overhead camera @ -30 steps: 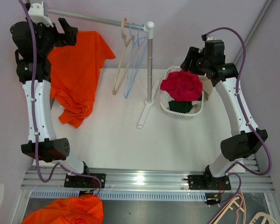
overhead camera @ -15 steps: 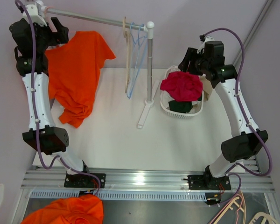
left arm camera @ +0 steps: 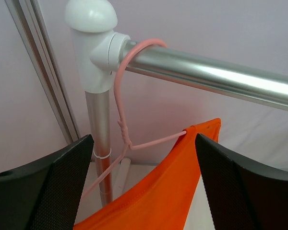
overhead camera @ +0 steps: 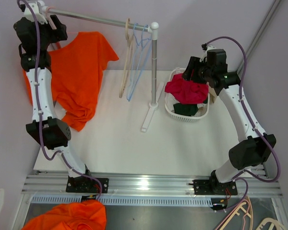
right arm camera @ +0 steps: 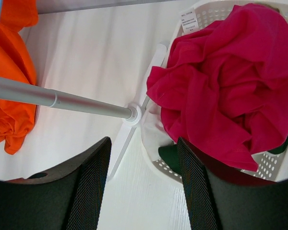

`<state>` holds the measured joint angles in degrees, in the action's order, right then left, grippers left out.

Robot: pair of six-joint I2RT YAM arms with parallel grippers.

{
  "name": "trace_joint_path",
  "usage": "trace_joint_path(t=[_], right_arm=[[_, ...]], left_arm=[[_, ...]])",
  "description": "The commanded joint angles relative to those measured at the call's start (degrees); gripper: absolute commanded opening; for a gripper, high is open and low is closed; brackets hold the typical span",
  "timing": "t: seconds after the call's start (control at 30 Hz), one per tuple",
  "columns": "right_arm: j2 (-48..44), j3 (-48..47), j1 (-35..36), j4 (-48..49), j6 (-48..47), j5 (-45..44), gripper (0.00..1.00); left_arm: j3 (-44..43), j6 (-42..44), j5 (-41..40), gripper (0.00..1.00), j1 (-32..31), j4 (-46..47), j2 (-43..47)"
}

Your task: Remove the t-shirt from the hanger

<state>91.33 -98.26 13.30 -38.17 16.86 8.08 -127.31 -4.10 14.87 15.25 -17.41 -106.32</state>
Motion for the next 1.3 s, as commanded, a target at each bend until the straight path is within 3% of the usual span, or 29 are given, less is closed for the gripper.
trace_joint_path(t=[0.0,0.13,0.33,0.43,0.47,0.57,0.63,0.73,1.27], right_arm=[[-2.7,0.3,0.9,2.4,-1.0,0.7,0.62],[-2.6,0.5,1.1,2.4,-1.5,0.2,0.62],[-2.1,0.3,1.6,3.1,-1.2,0.4,0.62],[-2.0,0.2,1.9,3.0,-1.2,0.0,0.62],[-1.9,0.2,2.0,2.9,-1.1,-0.1,0.62],[-1.8,0.1,2.3,2.9,-1.0,-0.2,0.62],[-1.7,0.1,2.7,2.9,-1.0,-0.3,0.62],[-1.6,0.3,3.0,2.9,-0.9,-0.5,0.62],[-4.3,4.4,4.0,4.0,-0.8,0.2,0.62]], left_arm=[[-3.2,-0.6,-0.1,0.9,0.6,4.0,-2.5],[-8.0,-0.5,0.2,0.87,0.6,2.8,-6.3],[-8.3,-0.5,2.2,0.78,0.9,5.1,-8.5],[-8.7,-1.6,4.7,0.61,1.2,5.8,-9.2],[-8.9,-2.0,5.2,0.45,1.3,6.0,-9.3],[-8.9,-3.4,6.6,0.16,1.3,6.5,-9.0],[-8.8,-4.4,7.9,0.13,1.3,7.1,-8.7],[-8.8,-5.7,9.2,0.01,1.3,7.6,-7.9],[-11.0,-14.4,21.0,0.01,0.2,11.3,-4.9]])
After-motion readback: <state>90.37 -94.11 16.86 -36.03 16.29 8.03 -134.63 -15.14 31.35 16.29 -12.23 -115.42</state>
